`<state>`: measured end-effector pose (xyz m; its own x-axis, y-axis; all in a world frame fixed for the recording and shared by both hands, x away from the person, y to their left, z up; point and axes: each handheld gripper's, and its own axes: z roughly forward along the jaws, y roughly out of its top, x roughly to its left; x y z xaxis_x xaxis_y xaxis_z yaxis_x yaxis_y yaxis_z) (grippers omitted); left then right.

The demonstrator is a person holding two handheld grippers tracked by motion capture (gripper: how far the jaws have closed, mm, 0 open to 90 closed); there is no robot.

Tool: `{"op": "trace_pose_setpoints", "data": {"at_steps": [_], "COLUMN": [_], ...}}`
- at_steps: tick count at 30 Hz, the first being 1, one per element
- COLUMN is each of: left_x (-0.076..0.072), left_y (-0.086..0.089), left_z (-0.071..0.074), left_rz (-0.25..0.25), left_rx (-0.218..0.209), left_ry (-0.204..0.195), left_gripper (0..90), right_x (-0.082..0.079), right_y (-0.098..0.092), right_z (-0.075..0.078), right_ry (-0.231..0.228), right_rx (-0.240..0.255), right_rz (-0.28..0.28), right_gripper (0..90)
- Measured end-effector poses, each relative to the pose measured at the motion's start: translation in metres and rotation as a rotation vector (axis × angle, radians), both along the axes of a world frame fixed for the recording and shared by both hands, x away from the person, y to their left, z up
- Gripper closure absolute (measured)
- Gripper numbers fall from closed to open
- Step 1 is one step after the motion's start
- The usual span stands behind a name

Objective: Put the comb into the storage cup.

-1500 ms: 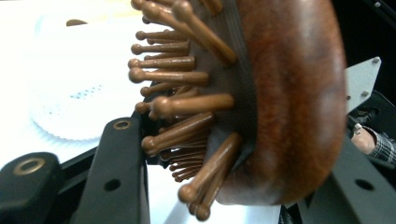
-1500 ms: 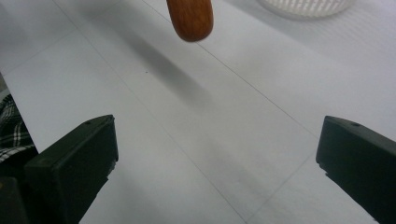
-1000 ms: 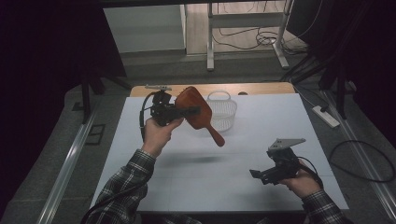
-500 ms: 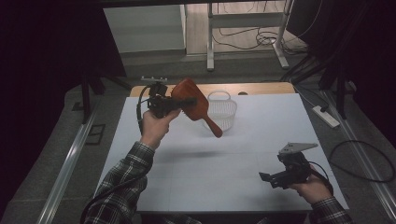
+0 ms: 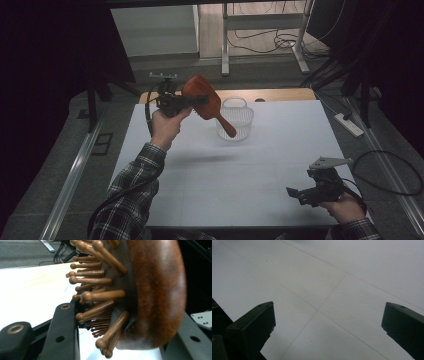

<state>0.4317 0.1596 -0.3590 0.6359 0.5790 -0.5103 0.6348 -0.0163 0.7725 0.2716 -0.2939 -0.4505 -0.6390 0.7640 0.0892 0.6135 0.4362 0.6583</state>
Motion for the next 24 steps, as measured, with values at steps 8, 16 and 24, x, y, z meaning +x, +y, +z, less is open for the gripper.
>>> {"op": "trace_pose_setpoints", "data": {"at_steps": [8,16,24], "left_x": [0.011,0.022,0.030], "left_y": [-0.002,-0.007,-0.011], "left_z": [0.003,0.005,0.002], "left_rz": [0.023,0.050,0.066], "left_rx": [0.008,0.012,0.006], "left_ry": [-0.001,0.004,0.013], "left_gripper": [53.4,53.4,53.4], "right_x": [-0.007,-0.012,-0.017], "right_y": [-0.011,-0.017,-0.016], "right_z": [0.001,0.003,0.004], "right_ry": [0.006,0.015,0.014], "right_rx": [-0.013,-0.010,-0.010], "right_rz": [-0.042,-0.070,-0.066], "right_gripper": [0.0,0.0,0.0]}}
